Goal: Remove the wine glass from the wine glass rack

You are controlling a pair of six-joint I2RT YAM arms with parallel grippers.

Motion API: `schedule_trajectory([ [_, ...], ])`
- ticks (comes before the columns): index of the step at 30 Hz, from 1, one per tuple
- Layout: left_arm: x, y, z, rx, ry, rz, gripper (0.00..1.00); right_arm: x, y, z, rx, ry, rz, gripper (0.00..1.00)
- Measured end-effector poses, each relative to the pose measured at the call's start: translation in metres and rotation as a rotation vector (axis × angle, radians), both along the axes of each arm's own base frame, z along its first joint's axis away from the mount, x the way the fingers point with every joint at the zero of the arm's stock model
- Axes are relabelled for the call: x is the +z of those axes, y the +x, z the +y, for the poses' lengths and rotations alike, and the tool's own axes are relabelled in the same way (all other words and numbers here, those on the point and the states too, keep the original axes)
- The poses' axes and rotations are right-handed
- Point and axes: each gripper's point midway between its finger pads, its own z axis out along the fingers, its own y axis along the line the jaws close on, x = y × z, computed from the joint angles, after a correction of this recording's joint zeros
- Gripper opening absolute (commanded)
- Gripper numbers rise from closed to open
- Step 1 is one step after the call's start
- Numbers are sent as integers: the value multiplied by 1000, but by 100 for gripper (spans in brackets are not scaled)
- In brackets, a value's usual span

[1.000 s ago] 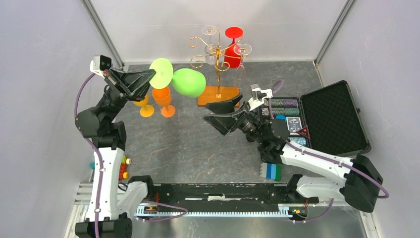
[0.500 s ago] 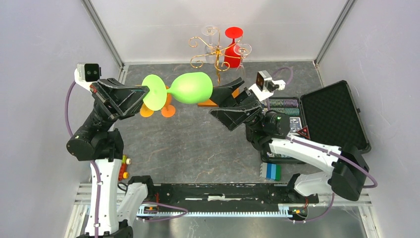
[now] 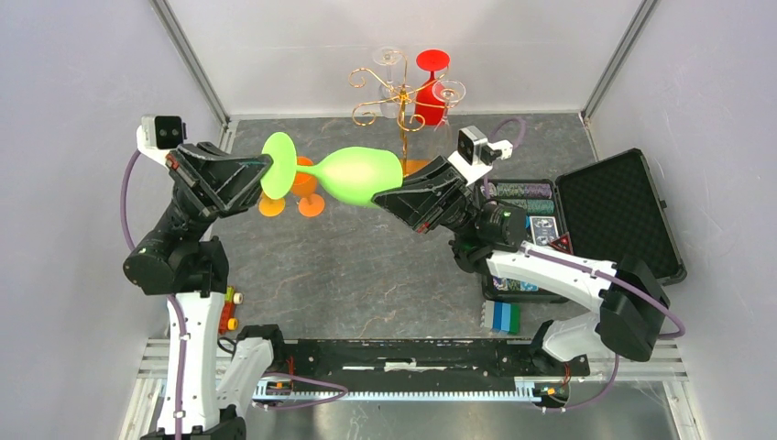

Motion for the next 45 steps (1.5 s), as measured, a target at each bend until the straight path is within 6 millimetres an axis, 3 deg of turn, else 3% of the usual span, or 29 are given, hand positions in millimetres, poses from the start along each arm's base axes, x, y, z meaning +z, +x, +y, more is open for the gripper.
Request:
schedule_trajectory([
  [2, -1, 7, 1, 3, -4, 24, 42, 3, -6, -2, 24, 4, -5, 0],
  [7, -9, 24, 1, -3, 3, 107, 74, 4, -4, -3, 2, 9, -3, 0],
  [9, -14, 29, -2, -16, 25, 150, 83, 0, 1, -3, -29, 0, 5, 0],
  [15, -38, 39, -15, 52, 236, 168, 99, -18, 23, -7, -214, -120, 62, 0],
  [20, -73, 65, -9, 293, 496, 187, 100, -35, 55, -17, -462, -266, 117, 0],
  [25, -89, 74, 12, 541, 758, 131, 100, -83, 88, -8, -628, -558, 139, 0],
  [31, -111, 79, 43, 748, 956, 145, 100, -124, 109, 3, -707, -929, 67, 0],
  [36, -134, 94, 53, 773, 1059, 202, 100, -149, 121, 22, -707, -1195, -34, 0],
  [40, -148, 110, 64, 809, 1113, 262, 100, -194, 128, 38, -691, -1421, -93, 0],
  [45, -158, 121, 77, 865, 1161, 314, 100, -265, 136, 54, -635, -1693, -135, 0],
])
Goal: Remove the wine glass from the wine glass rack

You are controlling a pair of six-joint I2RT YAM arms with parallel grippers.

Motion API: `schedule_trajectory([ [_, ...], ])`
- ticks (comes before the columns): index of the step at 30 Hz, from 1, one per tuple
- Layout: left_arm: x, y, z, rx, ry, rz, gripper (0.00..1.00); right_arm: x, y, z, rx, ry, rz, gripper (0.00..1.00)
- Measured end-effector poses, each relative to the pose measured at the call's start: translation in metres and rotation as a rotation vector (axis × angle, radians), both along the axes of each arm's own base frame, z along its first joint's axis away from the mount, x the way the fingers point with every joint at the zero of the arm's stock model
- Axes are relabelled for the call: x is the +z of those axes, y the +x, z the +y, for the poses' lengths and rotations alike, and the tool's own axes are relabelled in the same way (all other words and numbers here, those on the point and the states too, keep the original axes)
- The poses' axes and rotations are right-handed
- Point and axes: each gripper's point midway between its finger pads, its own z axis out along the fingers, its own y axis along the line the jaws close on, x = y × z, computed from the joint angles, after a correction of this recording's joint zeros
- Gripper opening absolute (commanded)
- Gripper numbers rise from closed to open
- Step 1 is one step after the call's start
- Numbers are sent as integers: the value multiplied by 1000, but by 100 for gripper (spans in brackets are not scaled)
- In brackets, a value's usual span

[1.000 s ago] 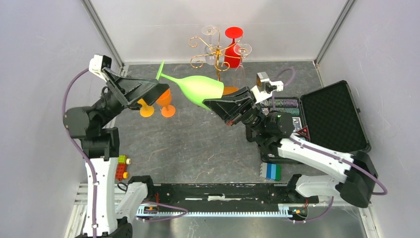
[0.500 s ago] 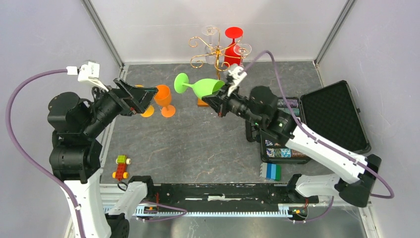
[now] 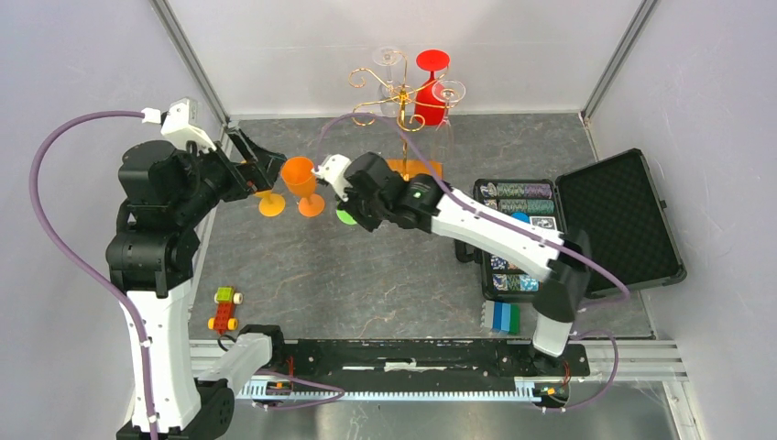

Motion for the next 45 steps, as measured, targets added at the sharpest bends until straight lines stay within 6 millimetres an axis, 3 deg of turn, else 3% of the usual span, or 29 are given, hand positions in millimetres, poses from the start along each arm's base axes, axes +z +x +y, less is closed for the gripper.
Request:
schedule_trajectory([
  [4, 0, 1, 6, 36, 16, -3, 100, -44, 8, 7, 4, -143, 50, 0],
  [6, -1, 0, 8, 45, 22, -4, 100, -55, 11, 8, 6, -185, 63, 0],
  [15, -8, -1, 9, 50, 38, 7, 100, -67, 23, 23, 23, -232, 57, 0],
  [21, -10, -1, 9, 50, 38, 10, 100, -87, 29, 31, 35, -273, 67, 0],
  [23, -10, -1, 9, 50, 38, 10, 100, -95, 31, 32, 38, -287, 74, 4],
  [26, -10, -2, 9, 51, 39, 8, 100, -103, 33, 33, 40, -303, 79, 18],
  [29, -10, -2, 10, 59, 41, 7, 100, -103, 36, 34, 40, -303, 75, 30],
  [31, -9, -2, 11, 65, 42, 5, 100, -102, 38, 35, 41, -300, 69, 33],
  [35, -9, -2, 12, 72, 45, 4, 100, -99, 46, 37, 31, -287, 40, 32],
  [41, -9, -2, 12, 73, 45, 2, 100, -92, 68, 45, -4, -255, -61, 17],
  [45, -8, -3, 13, 73, 45, 0, 100, -99, 77, 46, -14, -256, -107, 14],
])
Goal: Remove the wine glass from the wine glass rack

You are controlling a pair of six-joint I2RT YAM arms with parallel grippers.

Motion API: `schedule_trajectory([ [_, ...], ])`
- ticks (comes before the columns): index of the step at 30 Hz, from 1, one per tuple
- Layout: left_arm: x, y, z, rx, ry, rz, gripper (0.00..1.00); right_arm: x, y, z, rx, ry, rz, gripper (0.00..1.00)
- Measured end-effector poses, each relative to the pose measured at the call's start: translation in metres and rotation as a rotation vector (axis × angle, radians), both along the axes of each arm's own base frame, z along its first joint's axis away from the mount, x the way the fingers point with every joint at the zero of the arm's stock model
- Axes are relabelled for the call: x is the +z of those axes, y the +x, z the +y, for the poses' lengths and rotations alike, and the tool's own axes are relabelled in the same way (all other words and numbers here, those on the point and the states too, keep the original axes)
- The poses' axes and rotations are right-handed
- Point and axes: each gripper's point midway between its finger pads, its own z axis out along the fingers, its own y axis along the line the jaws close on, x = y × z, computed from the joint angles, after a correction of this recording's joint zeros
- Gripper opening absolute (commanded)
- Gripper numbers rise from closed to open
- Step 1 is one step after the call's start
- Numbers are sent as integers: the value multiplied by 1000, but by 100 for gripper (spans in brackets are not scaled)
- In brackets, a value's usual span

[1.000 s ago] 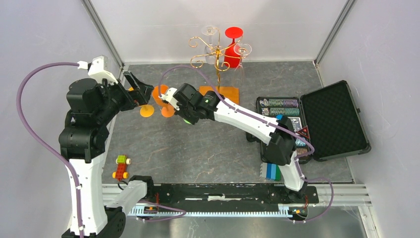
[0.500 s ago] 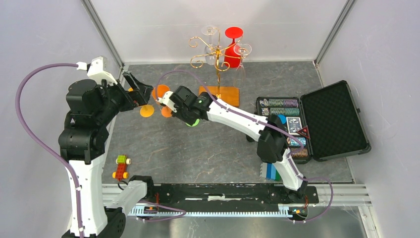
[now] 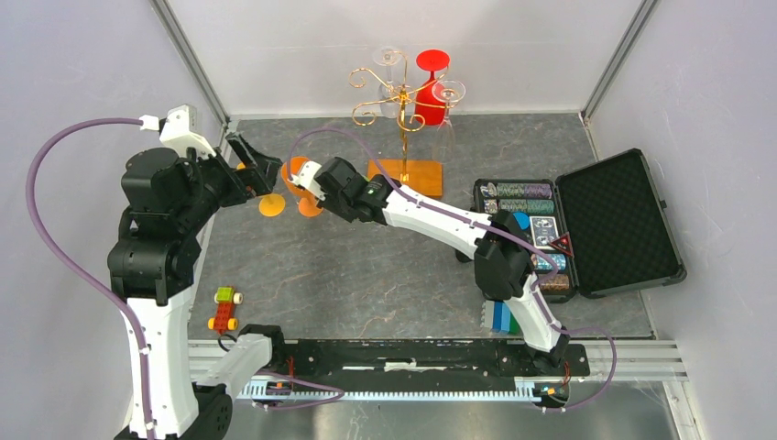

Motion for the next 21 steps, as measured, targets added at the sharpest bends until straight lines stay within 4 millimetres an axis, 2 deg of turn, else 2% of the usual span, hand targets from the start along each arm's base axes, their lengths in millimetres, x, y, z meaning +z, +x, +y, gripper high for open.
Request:
schedule_trajectory([
  [11, 1, -2, -1, -5, 0, -6, 100, 11, 12, 13, 6, 58, -63, 21],
  [17, 2, -3, -1, -4, 1, -8, 100, 12, 11, 17, 19, 75, -58, 34],
  [21, 2, -3, 0, 1, 3, -9, 100, 12, 12, 16, 13, 81, -58, 51],
])
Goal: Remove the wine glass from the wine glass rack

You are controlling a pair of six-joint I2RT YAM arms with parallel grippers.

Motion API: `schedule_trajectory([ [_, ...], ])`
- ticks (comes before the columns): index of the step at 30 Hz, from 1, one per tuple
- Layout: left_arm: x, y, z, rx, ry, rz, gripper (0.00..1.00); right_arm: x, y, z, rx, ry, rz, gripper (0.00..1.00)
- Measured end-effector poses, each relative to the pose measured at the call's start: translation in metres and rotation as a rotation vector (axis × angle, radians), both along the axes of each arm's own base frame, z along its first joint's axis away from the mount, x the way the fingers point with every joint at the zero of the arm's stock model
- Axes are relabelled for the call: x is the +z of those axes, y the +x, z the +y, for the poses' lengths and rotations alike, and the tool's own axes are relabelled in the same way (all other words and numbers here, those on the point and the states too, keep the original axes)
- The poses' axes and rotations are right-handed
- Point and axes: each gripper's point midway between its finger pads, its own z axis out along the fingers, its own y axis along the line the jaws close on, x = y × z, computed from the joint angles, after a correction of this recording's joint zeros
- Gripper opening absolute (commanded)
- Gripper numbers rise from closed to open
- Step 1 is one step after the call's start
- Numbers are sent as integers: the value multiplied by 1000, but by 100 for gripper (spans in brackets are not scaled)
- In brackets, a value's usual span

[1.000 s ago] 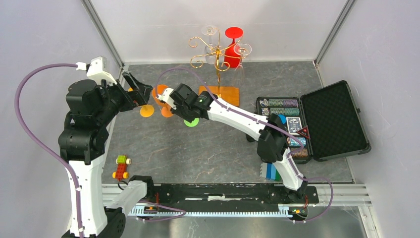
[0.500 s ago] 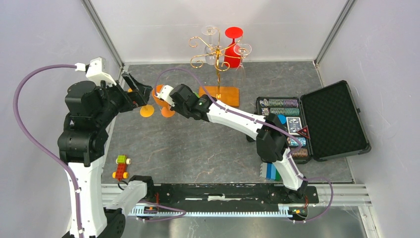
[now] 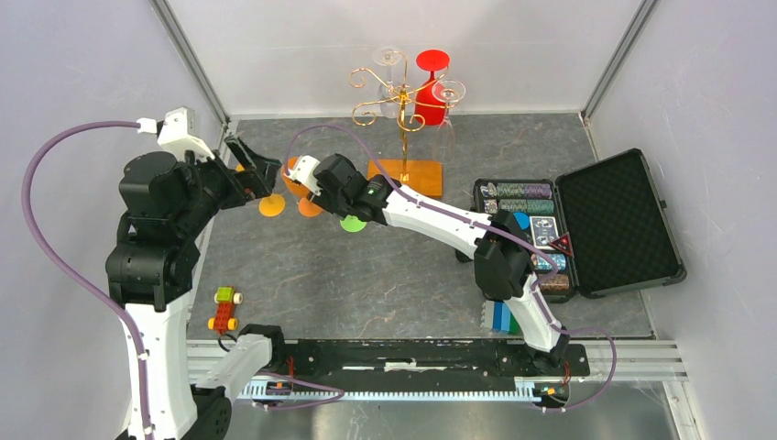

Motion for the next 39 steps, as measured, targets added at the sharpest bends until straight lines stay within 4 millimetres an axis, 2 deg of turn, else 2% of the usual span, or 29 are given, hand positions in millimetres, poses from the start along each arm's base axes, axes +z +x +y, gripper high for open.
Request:
schedule_trajectory([
  [5, 2, -1, 8, 45, 13, -11, 100, 8, 0, 2, -15, 41, 21, 65],
  [9, 9, -5, 13, 73, 19, -33, 100, 37, -4, 2, -6, 136, 51, 69],
  [14, 21, -13, 15, 83, 16, -72, 100, 117, -12, -7, 17, 343, 51, 75],
  [19, 28, -18, 10, 48, 6, -96, 100, 205, -30, -34, 67, 566, 42, 86],
  [20, 28, -18, 7, 32, 2, -93, 100, 219, -34, -40, 81, 599, 41, 89],
  [21, 28, -18, 5, 22, 0, -91, 100, 232, -36, -46, 92, 633, 38, 96],
  [25, 24, -18, -4, -29, -11, -82, 100, 269, -36, -84, 83, 728, 11, 98],
  [28, 22, -18, -10, -61, -18, -73, 100, 281, -22, -116, 12, 760, -25, 98],
  [32, 19, -18, -16, -95, -26, -63, 100, 277, 11, -167, -169, 779, -54, 98],
  [36, 17, -16, -21, -123, -32, -59, 100, 262, 55, -232, -386, 811, -64, 97],
  [39, 15, -13, -23, -134, -35, -57, 100, 239, 84, -282, -544, 857, -44, 95],
])
